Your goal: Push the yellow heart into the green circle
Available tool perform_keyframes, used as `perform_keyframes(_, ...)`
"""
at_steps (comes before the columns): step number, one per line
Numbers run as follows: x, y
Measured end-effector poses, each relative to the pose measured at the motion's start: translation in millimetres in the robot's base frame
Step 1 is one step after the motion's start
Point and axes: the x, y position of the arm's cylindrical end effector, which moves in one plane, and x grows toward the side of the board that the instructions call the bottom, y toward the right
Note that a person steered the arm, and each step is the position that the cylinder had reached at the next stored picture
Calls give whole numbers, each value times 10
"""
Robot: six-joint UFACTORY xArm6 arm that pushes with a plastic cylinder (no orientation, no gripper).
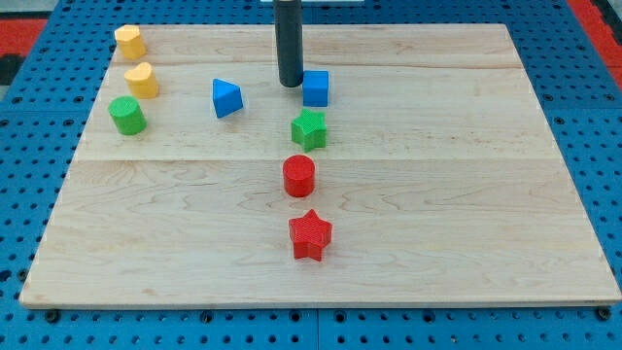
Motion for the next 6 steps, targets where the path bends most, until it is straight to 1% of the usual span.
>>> perform_keyframes(2, -631, -1118)
perform_keyframes(3, -596, -1777)
perform_keyframes(4, -159, -1854)
perform_keyframes(5, 308, -1630)
perform_keyframes(6, 664, -1352)
